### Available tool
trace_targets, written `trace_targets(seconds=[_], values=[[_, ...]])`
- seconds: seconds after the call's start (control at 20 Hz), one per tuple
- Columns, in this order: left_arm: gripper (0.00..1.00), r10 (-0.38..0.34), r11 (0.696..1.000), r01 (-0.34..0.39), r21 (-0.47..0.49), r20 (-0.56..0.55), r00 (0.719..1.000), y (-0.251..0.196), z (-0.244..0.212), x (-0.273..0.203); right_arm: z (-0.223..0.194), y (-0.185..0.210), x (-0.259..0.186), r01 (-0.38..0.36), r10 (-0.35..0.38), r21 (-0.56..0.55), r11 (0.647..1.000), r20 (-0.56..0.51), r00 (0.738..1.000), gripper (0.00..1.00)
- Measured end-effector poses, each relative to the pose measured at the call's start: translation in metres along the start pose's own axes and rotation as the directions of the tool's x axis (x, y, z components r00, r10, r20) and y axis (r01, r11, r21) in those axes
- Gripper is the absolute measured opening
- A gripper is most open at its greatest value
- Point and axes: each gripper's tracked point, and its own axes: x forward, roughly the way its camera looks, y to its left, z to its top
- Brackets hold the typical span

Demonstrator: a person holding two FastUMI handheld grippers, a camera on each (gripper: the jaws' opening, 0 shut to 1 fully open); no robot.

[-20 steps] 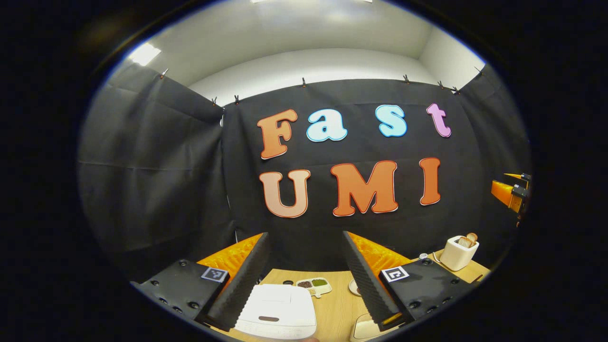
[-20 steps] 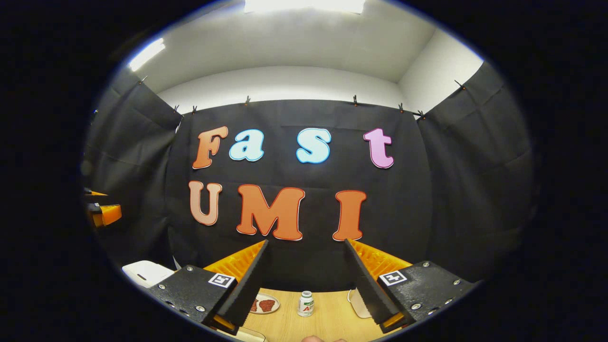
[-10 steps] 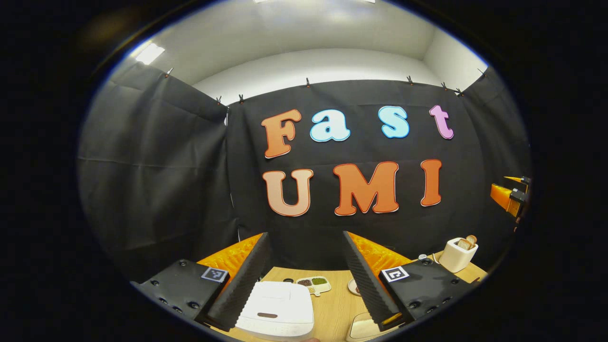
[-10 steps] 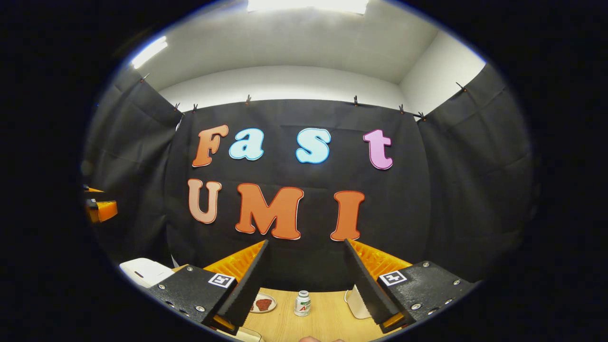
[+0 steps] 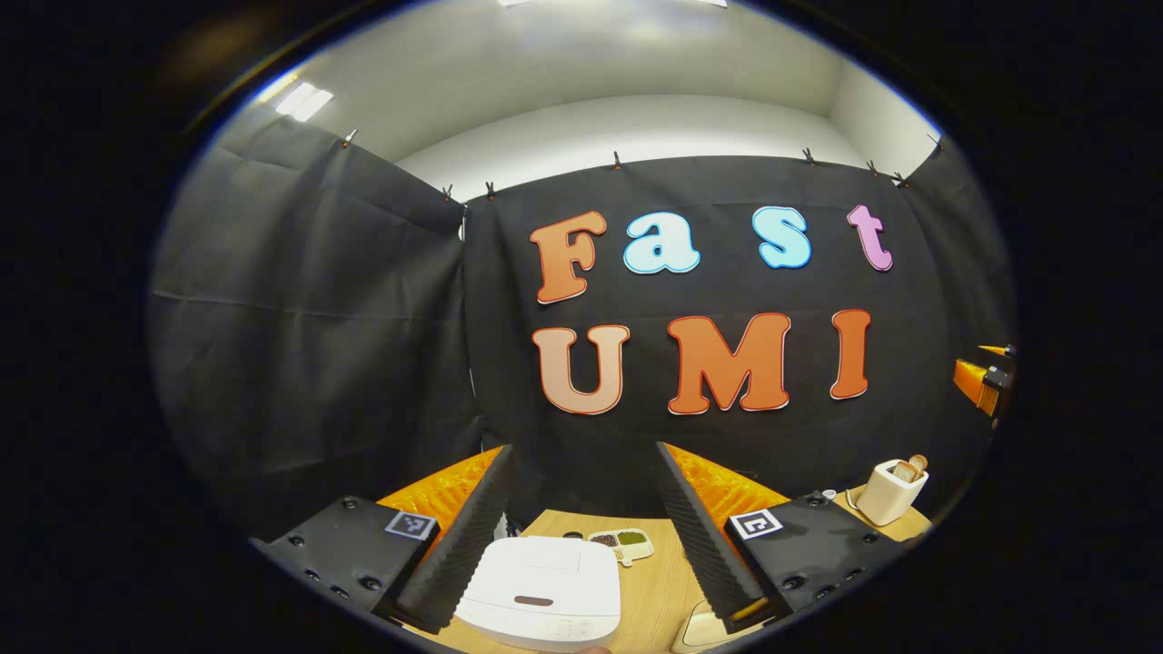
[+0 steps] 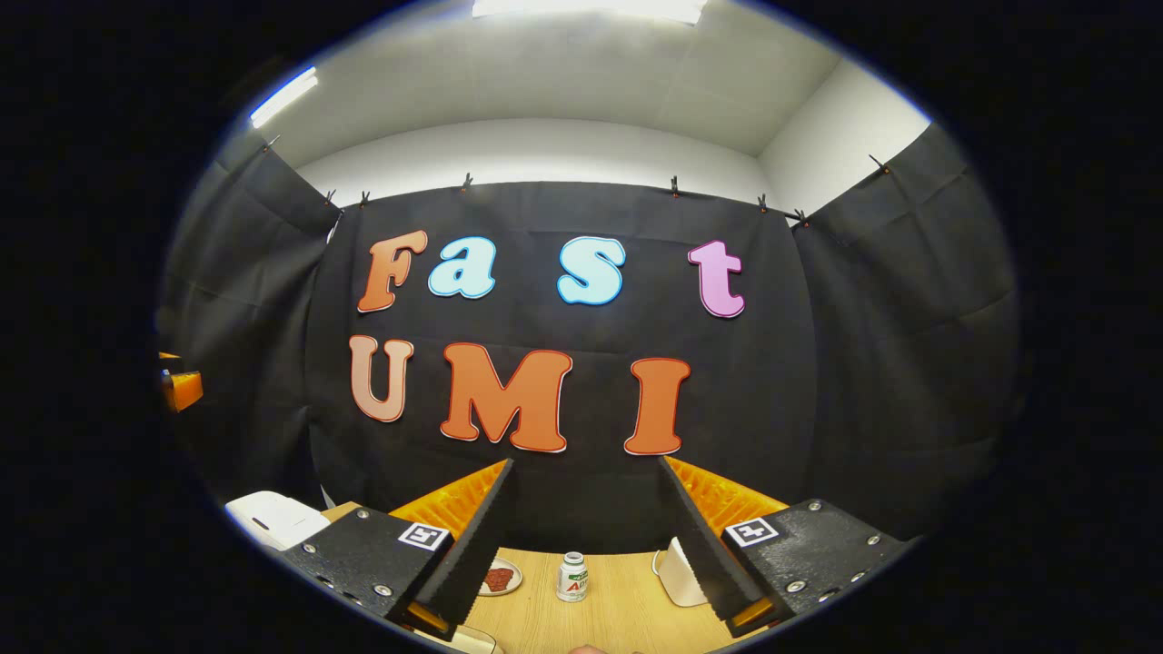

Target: Close the left gripper, press the button to open the rice cooker; take a wooden spoon from the chopstick holder with the right hand, scoop a spoonful of rice and pour it into the rice cooker, then put the wooden spoon back into the chopstick holder.

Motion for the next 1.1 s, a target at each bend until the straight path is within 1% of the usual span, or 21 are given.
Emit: trace_targets(seconds=[0.05,0.1,0.15,0.2,0.35,0.4,0.5,0.55,0.6,0.65,0.7,0.75,0.8,0.85,0.9,0.95,1.0,1.05,1.1], values=[[1.0,0.01,1.0,-0.01,0.004,-0.001,1.0,0.005,-0.002,0.0,-0.002,0.0,0.001,0.001,-0.001,0.0,1.0,-0.007,1.0,0.99],[1.0,0.018,1.0,-0.018,0.012,-0.005,1.0,0.01,-0.004,0.0,-0.005,-0.001,0.0,-0.001,0.001,0.0,1.0,-0.014,1.0,0.95],[1.0,0.024,1.0,-0.024,0.018,-0.007,1.0,0.014,-0.005,0.001,-0.006,-0.001,0.001,-0.002,0.002,0.0,1.0,-0.02,1.0,0.99],[1.0,0.026,0.999,-0.026,0.019,-0.011,1.0,0.016,-0.007,0.003,-0.007,-0.002,0.0,0.0,0.0,0.002,1.0,-0.025,1.0,0.95],[1.0,0.029,1.0,-0.029,0.007,-0.04,0.999,0.024,-0.018,0.006,-0.012,-0.003,0.003,0.007,-0.007,0.005,1.0,-0.034,0.999,0.95],[0.93,0.039,0.999,-0.038,0.004,-0.052,0.998,0.028,-0.022,0.009,-0.015,-0.003,0.003,0.011,-0.011,0.006,1.0,-0.04,0.999,0.95],[0.63,0.041,0.999,-0.04,0.008,-0.084,0.996,0.033,-0.032,0.013,-0.018,-0.005,0.004,0.015,-0.014,0.012,1.0,-0.046,0.999,0.95],[0.52,0.052,0.999,-0.05,0.015,-0.101,0.994,0.038,-0.039,0.016,-0.02,-0.005,0.005,0.017,-0.016,0.018,1.0,-0.05,0.999,0.95],[0.32,0.06,0.998,-0.058,0.019,-0.118,0.991,0.043,-0.044,0.018,-0.023,-0.005,0.005,0.018,-0.016,0.025,1.0,-0.054,0.998,0.95],[0.12,0.053,0.999,-0.052,0.012,-0.135,0.989,0.046,-0.051,0.022,-0.025,-0.005,0.006,0.02,-0.019,0.03,0.999,-0.059,0.998,0.95],[0.09,0.04,0.999,-0.041,-0.001,-0.149,0.988,0.046,-0.054,0.027,-0.029,-0.007,0.006,0.025,-0.023,0.031,0.999,-0.064,0.998,0.95],[0.09,0.051,0.998,-0.055,-0.017,-0.174,0.983,0.048,-0.062,0.026,-0.032,-0.009,0.008,0.034,-0.032,0.028,0.999,-0.07,0.997,0.95],[0.04,0.033,0.998,-0.043,-0.04,-0.223,0.974,0.051,-0.068,0.022,-0.036,-0.01,0.008,0.039,-0.037,0.027,0.999,-0.077,0.996,0.95],[0.04,0.023,0.997,-0.041,-0.062,-0.256,0.966,0.052,-0.087,0.032,-0.039,-0.011,0.009,0.046,-0.043,0.027,0.999,-0.083,0.996,0.95],[0.04,0.027,0.996,-0.053,-0.076,-0.304,0.952,0.057,-0.102,0.034,-0.044,-0.014,0.008,0.052,-0.05,0.028,0.998,-0.093,0.994,0.95],[0.04,0.025,0.993,-0.065,-0.097,-0.368,0.93,0.061,-0.121,0.038,-0.05,-0.015,0.008,0.059,-0.055,0.036,0.998,-0.109,0.993,0.95],[0.04,0.004,0.989,-0.067,-0.135,-0.419,0.908,0.058,-0.136,0.04,-0.055,-0.016,0.007,0.063,-0.057,0.048,0.997,-0.123,0.991,0.95],[0.05,-0.018,0.984,-0.071,-0.166,-0.482,0.876,0.056,-0.153,0.041,-0.06,-0.017,0.007,0.071,-0.062,0.061,0.996,-0.136,0.989,0.95],[0.04,-0.033,0.981,-0.072,-0.178,-0.525,0.851,0.055,-0.169,0.042,-0.067,-0.02,0.007,0.081,-0.069,0.071,0.994,-0.153,0.986,0.95]])
